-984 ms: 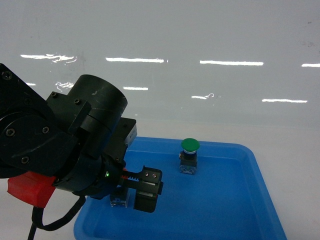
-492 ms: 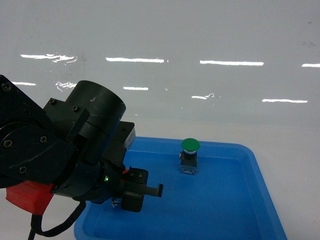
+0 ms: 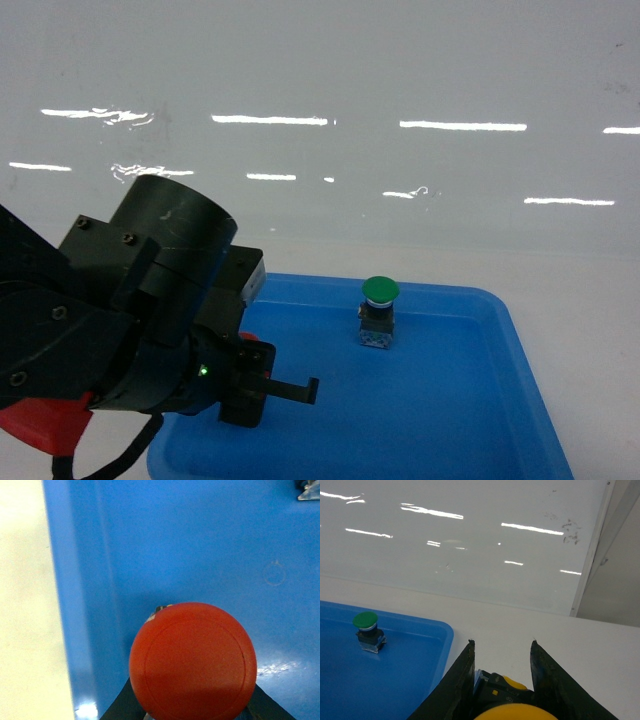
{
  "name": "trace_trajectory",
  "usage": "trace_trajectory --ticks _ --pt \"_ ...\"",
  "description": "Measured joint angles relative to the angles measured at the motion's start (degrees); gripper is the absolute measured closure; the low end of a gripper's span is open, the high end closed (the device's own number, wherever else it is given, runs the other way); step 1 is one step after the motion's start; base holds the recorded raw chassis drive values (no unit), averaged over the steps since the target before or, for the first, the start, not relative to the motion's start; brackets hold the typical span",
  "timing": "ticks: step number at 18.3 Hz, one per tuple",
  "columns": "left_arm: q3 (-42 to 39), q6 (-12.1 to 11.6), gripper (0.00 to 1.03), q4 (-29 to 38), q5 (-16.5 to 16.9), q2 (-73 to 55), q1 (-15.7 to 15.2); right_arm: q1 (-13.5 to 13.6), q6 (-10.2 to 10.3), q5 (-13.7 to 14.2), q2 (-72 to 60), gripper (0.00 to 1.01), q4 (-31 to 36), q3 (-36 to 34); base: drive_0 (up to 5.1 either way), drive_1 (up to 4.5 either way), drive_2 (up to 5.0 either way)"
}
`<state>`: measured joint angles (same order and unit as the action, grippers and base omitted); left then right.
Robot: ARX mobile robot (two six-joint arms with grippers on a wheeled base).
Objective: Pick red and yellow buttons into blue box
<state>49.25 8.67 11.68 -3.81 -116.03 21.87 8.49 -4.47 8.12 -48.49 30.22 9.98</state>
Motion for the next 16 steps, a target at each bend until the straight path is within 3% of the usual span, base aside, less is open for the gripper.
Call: trace_trajectory --ticks 5,8,10,11,12,14,16 --pt "-3.1 -3.21 0.81 1.01 4.52 11.13 -6.27 0.0 -0.02 0.0 0.0 0.71 0.0 0.0 0.0 0.0 0.0" --pt "-7.8 -5.25 0.81 3.58 10.29 22.91 -11.19 0.0 -0.02 0.0 0.0 0.71 0.0 0.0 0.0 0.0 0.0" --pt "-12.76 -7.67 0.81 9.51 11.06 30.34 -14.45 0.0 -0.02 0.0 0.0 0.71 0.0 0.0 0.0 0.0 0.0" --pt "-16.09 -9.88 0.81 14.03 9.77 34.21 -15.69 0.0 -0.02 0.0 0.0 0.71 0.0 0.0 0.0 0.0 0.0" --pt "-18.88 -10.56 0.81 14.05 10.73 38.47 -17.11 0.0 -0.02 0.0 0.0 0.71 0.0 0.0 0.0 0.0 0.0" --pt "-24.72 -9.99 0.81 12.74 10.86 46.23 -17.97 0.0 -0.02 0.0 0.0 0.71 0.0 0.0 0.0 0.0 0.0" --pt "-27.8 -7.39 0.81 9.38 10.03 51.78 -17.11 0.0 -0.02 0.0 0.0 0.71 0.0 0.0 0.0 0.0 0.0"
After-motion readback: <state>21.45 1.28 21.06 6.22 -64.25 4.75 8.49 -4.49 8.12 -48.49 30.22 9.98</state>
